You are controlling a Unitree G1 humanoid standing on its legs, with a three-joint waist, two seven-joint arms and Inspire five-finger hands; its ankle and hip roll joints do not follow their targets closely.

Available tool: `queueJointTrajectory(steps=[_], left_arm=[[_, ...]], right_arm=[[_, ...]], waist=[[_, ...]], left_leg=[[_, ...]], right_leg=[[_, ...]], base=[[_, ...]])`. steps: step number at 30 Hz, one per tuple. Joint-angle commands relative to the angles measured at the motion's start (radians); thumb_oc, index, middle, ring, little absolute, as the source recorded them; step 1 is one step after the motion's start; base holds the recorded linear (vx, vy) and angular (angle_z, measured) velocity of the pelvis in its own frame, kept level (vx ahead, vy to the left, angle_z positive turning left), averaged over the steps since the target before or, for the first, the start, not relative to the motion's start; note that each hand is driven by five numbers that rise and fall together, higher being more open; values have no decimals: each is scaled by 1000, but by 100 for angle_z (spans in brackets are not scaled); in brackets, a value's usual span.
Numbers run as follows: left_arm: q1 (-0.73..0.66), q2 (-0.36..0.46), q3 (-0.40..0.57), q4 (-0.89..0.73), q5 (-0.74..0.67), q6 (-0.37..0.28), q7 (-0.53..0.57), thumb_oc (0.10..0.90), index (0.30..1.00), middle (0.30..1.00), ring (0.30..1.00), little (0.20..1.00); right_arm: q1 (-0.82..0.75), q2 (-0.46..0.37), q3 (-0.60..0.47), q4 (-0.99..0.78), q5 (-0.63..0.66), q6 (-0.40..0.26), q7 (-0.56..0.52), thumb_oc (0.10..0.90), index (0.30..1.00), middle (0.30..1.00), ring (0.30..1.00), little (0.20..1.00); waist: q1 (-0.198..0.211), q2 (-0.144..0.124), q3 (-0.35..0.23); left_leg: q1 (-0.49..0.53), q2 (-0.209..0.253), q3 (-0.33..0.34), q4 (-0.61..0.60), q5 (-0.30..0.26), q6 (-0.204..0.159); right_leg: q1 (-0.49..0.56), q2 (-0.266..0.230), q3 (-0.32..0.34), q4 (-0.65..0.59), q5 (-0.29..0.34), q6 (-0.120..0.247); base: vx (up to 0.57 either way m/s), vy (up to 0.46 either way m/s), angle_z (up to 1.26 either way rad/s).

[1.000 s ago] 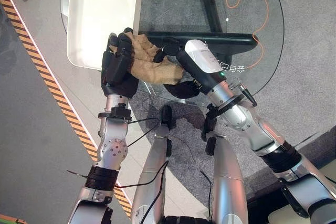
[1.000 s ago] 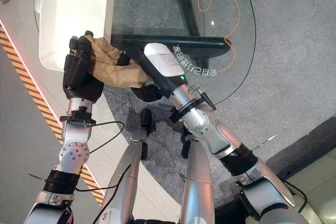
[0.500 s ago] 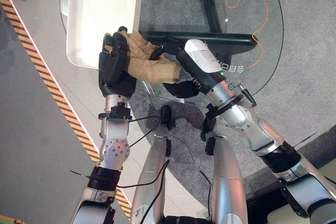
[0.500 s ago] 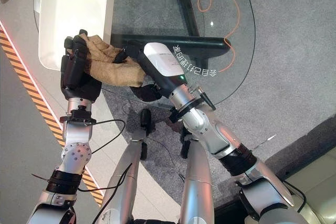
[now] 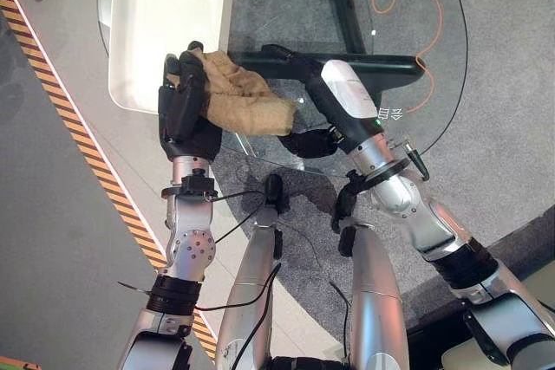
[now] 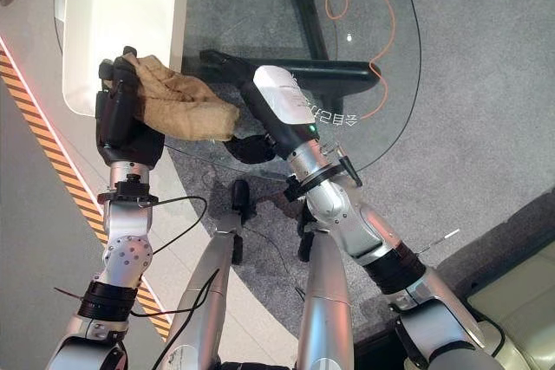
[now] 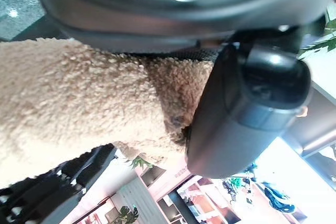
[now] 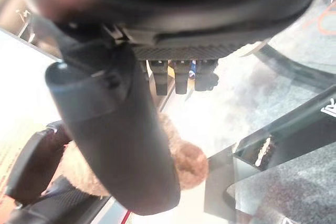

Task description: Wipe the table with a cloth and put it in the basket.

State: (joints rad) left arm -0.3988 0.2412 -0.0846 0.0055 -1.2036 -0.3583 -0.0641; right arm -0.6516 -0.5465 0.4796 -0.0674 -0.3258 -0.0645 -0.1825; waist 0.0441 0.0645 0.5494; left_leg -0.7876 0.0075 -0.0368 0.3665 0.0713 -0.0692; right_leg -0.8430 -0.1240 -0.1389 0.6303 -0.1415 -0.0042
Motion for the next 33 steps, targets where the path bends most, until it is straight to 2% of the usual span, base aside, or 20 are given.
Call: queueJointTrajectory(steps=[1,11,17,25,33], left_arm=[[-73,1,86,-235,74,-138,-42,100,300,300,300,200],[-67,9,113,-239,94,-176,-30,100,300,300,300,200],[-66,19,131,-234,100,-205,-24,100,300,300,300,200],[-78,37,160,-191,106,-252,-21,100,300,300,300,200],[-91,59,190,-136,116,-295,7,100,300,300,300,200]], right_arm=[[-63,35,-59,-122,-29,-111,-73,800,900,900,900,900],[-25,22,-94,-96,-34,-91,-124,800,900,900,900,900],[17,15,-127,-56,-45,-93,-212,800,900,900,900,900],[86,27,-213,34,-17,-111,-399,800,900,900,900,900],[139,60,-279,149,43,-92,-589,800,900,900,900,900]], waist=[[3,-4,-29],[-3,-3,-29],[-14,-2,-29],[-42,-2,-29],[-62,1,-29]], left_leg=[[35,-87,73,48,-101,60],[36,-82,75,48,-103,58],[37,-78,78,47,-103,57],[44,-68,92,45,-109,57],[52,-59,102,43,-113,57]], right_leg=[[39,69,-30,-86,13,15],[38,69,-28,-80,8,15],[36,73,-20,-80,8,15],[39,81,-2,-81,8,16],[41,86,16,-82,9,17]], base=[[0,0,0],[0,0,0],[0,0,0],[5,31,-2],[1,43,-11]])
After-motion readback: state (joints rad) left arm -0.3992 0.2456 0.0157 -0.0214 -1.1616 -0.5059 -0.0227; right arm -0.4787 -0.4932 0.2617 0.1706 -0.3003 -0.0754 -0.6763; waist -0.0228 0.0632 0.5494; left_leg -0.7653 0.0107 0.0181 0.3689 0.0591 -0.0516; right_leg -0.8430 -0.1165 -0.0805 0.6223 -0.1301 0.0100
